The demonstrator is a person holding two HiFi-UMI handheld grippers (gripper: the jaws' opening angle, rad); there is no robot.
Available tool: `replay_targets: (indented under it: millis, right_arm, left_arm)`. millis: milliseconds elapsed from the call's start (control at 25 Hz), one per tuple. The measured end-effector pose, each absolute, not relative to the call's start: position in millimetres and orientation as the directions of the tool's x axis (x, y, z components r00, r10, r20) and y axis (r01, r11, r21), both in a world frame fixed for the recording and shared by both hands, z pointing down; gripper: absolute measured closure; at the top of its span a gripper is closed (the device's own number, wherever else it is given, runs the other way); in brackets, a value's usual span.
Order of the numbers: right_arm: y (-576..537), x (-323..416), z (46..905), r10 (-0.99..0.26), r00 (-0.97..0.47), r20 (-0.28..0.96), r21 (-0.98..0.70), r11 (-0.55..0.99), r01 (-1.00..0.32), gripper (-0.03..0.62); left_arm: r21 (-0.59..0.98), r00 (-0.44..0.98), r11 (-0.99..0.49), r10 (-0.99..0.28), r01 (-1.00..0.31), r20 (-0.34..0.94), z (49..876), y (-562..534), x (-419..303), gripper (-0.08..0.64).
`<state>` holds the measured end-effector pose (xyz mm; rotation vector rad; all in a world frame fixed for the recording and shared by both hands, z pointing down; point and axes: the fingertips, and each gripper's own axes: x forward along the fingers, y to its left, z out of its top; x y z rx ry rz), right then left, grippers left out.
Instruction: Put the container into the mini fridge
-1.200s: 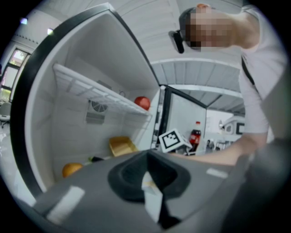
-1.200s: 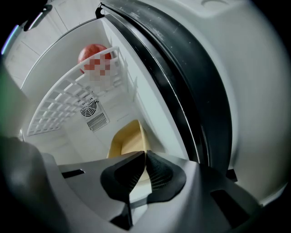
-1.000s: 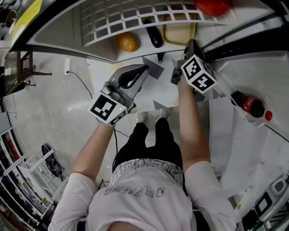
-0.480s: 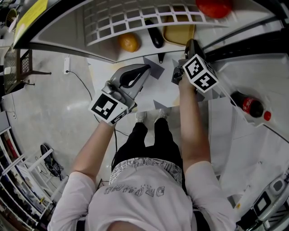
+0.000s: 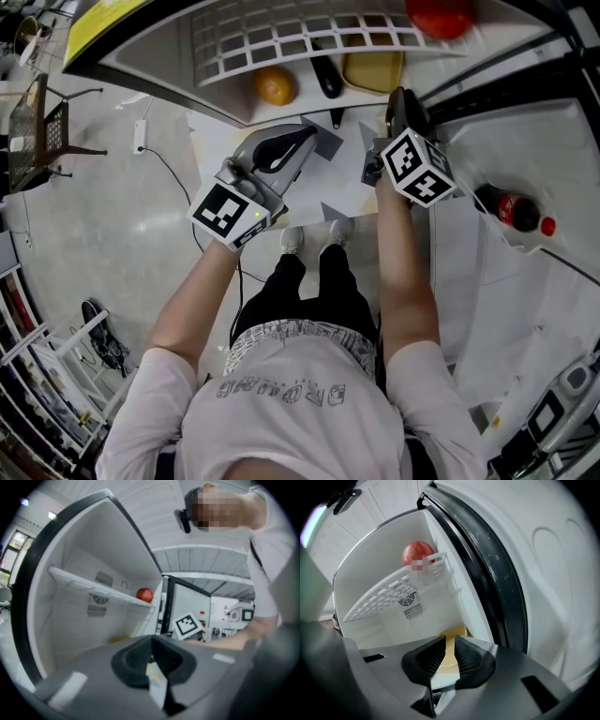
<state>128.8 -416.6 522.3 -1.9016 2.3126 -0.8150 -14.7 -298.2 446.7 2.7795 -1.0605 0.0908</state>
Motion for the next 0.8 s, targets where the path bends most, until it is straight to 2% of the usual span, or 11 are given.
replay_targets:
  millis: [320, 800]
  right_arm:
    - [-389, 123, 471, -0.926, -0.299, 0.231, -0.408, 0.187, -0.894, 0.572]
    - [-337, 112, 402, -0.921, -0.36, 0.147, -0.363, 0.289, -0.886, 0.589]
  left_arm:
    - [0.103, 0.757, -0.75, -0.649, -0.653, 0.076, 416, -288, -13, 0.555]
    - [0.064, 0.758, -0.755, -0.651, -0.652, 0.039, 375, -262, -21, 0.555]
